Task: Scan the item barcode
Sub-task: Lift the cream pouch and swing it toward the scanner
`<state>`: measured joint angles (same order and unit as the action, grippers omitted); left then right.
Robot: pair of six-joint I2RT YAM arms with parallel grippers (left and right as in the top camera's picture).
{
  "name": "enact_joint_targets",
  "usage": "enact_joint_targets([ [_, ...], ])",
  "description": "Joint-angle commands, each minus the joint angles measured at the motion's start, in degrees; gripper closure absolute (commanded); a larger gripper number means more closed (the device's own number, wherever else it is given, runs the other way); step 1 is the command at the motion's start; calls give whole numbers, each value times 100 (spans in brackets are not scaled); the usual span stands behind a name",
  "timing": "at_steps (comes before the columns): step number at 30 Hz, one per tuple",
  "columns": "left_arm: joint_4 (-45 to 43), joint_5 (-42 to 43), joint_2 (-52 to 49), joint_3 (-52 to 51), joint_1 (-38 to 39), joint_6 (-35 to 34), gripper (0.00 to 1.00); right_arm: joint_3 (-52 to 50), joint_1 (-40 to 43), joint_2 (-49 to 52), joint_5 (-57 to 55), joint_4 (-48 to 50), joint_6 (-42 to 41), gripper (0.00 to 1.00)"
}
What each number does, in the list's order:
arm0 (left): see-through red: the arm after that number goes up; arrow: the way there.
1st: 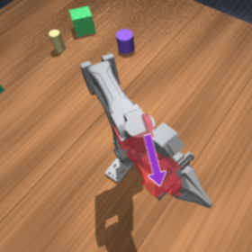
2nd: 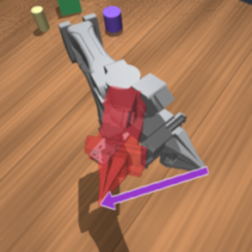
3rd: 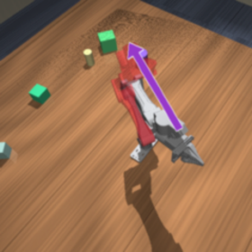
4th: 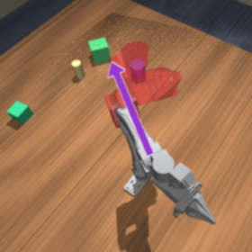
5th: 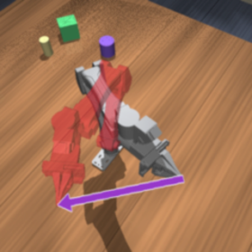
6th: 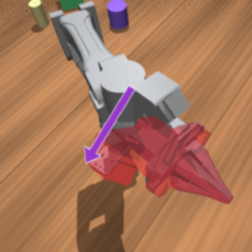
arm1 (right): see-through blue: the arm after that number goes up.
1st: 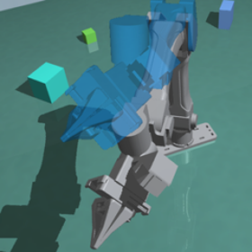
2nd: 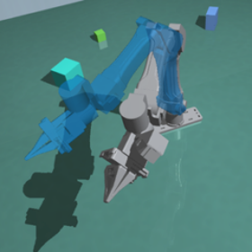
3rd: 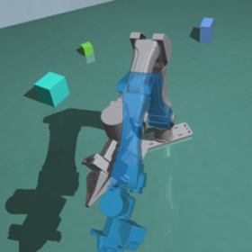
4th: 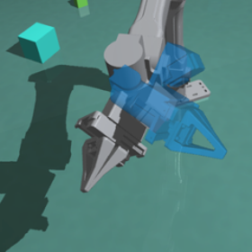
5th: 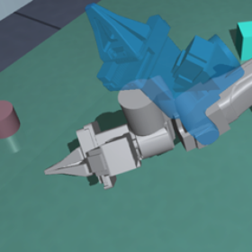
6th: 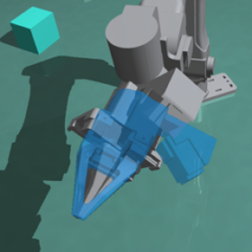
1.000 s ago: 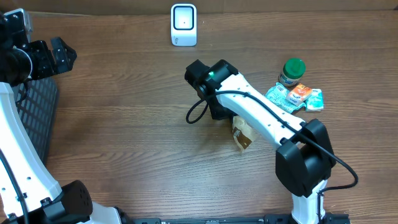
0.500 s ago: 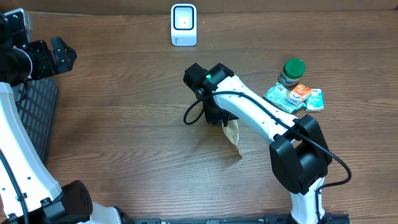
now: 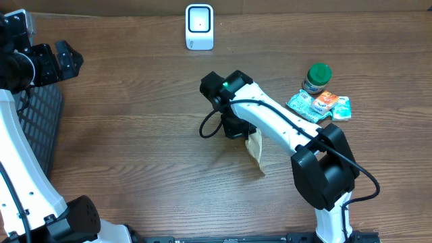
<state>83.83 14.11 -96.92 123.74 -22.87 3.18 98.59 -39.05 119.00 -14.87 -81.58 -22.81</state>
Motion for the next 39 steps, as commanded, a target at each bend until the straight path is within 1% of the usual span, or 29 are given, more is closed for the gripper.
enact_joint_targets([
  [1,-2,-13,-20,15,39,68,0,732,2,-33,459,-103,468,96],
  [5,-4,-13,-20,15,39,68,0,1250,170,-271,1716,11,1281,96],
  [9,-2,-15,-20,15,39,68,1,1405,658,-610,3965,400,2420,96],
  [13,-2,-13,-20,15,39,68,0,1403,1362,-699,6124,332,3600,96],
  [16,-2,-15,-20,15,39,68,0,1375,1812,-697,7125,50,4489,96],
  [19,-2,-15,-20,15,39,68,0,1296,2197,-697,7842,-234,5287,96],
  [28,-2,-13,-20,15,39,68,0,1235,2940,-697,9322,-1209,7088,96],
  [30,-4,-13,-20,15,39,68,0,1235,3119,-697,9597,-1351,7259,96],
  [33,-4,-15,-20,15,39,68,0,1235,3340,-697,9774,-1425,7259,96],
  [39,-2,-15,-20,15,39,68,0,1235,3659,-697,9860,-1550,7248,96],
])
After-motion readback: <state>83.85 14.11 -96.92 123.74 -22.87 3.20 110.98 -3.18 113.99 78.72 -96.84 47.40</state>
